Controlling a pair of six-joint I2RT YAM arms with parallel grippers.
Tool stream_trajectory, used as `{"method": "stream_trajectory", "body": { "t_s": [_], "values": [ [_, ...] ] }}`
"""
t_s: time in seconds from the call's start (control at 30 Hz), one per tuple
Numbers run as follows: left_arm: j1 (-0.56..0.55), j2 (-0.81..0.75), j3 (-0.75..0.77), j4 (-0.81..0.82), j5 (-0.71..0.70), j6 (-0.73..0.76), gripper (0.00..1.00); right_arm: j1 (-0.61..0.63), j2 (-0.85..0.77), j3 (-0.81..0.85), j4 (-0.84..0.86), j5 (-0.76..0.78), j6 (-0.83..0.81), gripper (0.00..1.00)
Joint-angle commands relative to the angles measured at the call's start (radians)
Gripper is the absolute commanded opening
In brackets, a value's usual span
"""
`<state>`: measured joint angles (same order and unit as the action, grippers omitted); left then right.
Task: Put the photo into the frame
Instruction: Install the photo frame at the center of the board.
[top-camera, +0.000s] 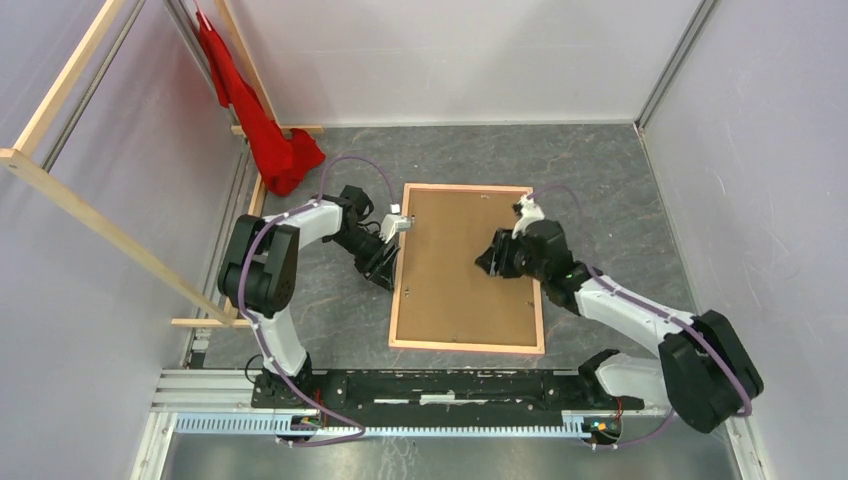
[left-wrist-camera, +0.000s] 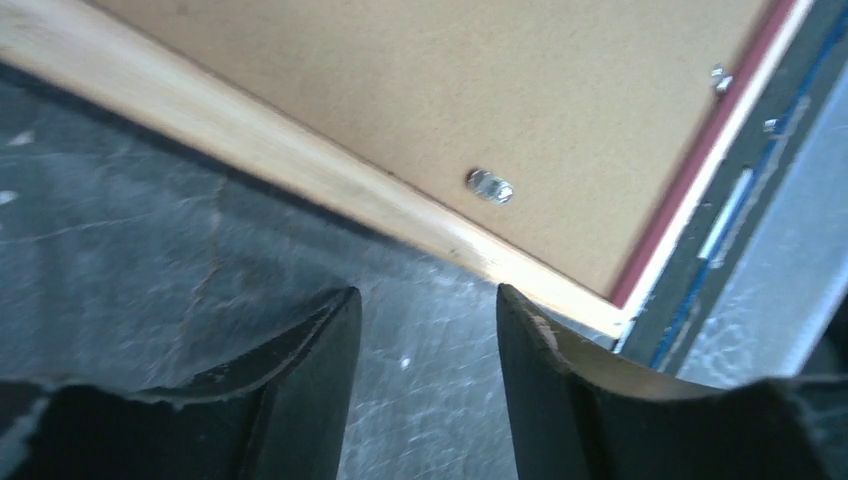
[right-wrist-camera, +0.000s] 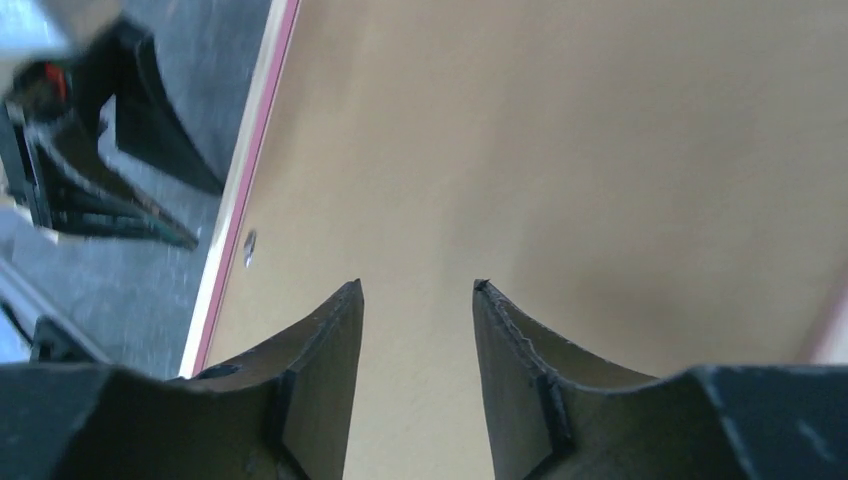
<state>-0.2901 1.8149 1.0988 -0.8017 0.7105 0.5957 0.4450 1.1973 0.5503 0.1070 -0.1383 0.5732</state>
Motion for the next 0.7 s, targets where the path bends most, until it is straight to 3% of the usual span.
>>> {"method": "stream_trajectory", "body": {
  "t_s": [0.0,0.1,0.33,0.67],
  "values": [
    [-0.002,0.049,0.025,-0.003,0.037,-0.043,0.57,0.162,0.06,-0.073,0.186,-0.003,0.125,0.49],
    [-0.003,0.054,0.02,0.022,0.025,-0.058,0.49,0.247,0.127,-0.067,0.248,0.01,0.164,0.42],
    [-0.002,0.063,0.02,0.03,0.03,-0.072,0.42,0.368,0.313,0.009,0.362,-0.002,0.232,0.3],
    [-0.001,0.046,0.018,0.019,0.052,-0.066,0.42,0.441,0.496,0.124,0.411,-0.002,0.275,0.16]
  ]
}}
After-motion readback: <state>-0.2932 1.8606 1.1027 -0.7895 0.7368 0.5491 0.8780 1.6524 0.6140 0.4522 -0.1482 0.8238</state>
